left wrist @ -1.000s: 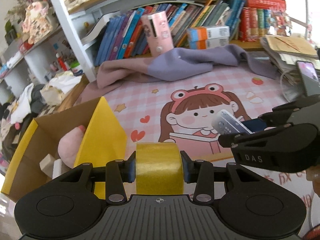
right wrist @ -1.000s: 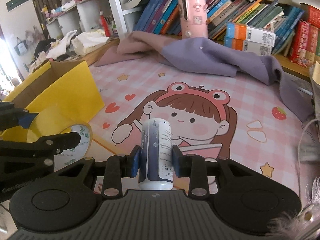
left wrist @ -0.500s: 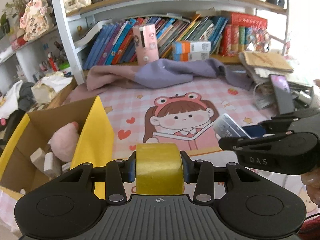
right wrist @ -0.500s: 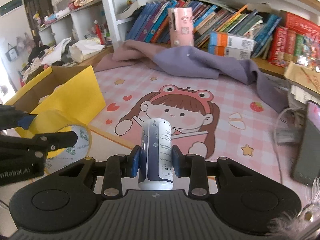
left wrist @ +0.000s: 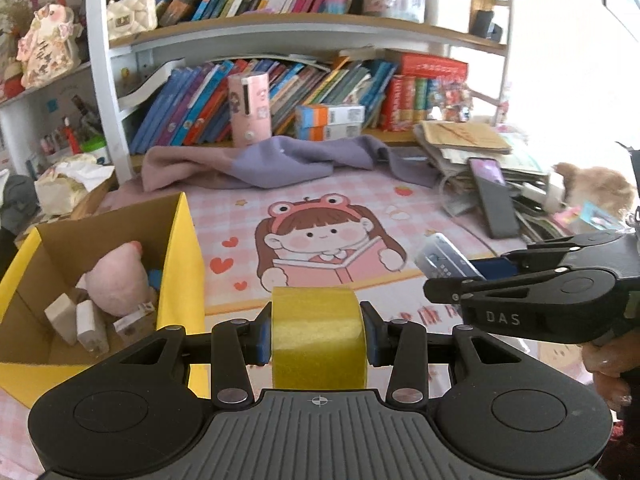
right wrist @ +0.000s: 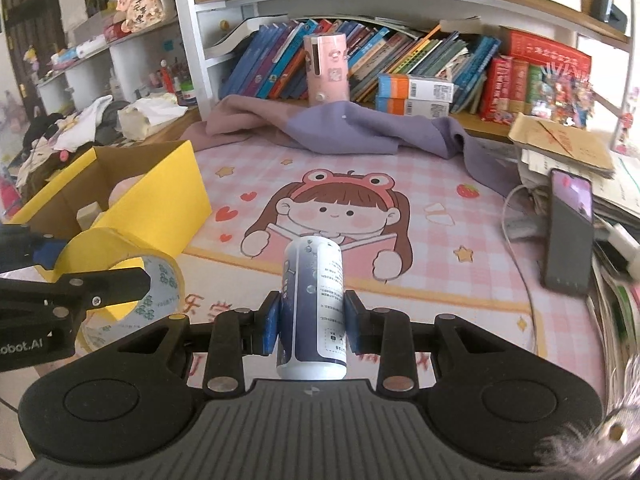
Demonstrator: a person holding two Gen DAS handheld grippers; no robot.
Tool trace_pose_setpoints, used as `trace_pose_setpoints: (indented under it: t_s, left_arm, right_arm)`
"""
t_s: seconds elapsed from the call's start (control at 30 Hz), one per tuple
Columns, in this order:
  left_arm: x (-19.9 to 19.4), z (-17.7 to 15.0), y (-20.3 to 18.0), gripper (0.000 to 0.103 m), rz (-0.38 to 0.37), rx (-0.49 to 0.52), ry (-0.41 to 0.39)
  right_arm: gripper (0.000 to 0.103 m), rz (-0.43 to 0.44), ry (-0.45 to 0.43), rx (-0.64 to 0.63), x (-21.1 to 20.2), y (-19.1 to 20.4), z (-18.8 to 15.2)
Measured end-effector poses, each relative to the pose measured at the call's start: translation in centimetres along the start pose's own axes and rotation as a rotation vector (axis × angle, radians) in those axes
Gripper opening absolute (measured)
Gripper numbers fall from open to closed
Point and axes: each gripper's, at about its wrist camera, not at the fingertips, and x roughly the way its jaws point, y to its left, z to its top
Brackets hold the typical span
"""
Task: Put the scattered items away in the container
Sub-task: 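Lift and carry the tape roll and bottle toward the yellow box with both tools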
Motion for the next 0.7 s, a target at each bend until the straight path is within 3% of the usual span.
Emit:
trace_pose_setpoints:
  t_s: [0.37, 0.7]
  left_arm:
    - [-4.6, -4.1, 2.0, 0.040, -0.129, 0.028, -0.008]
    - [-8.1, -6.7, 3.4, 0.040, -0.178, 0.042, -0.020]
  right_arm:
    - [0.031, -0.111, -0.008, 0.035, -4.8, 6.1, -4.6]
    - [0.031, -0.157, -0.007, 0.064, -8.7, 10.2, -8.1]
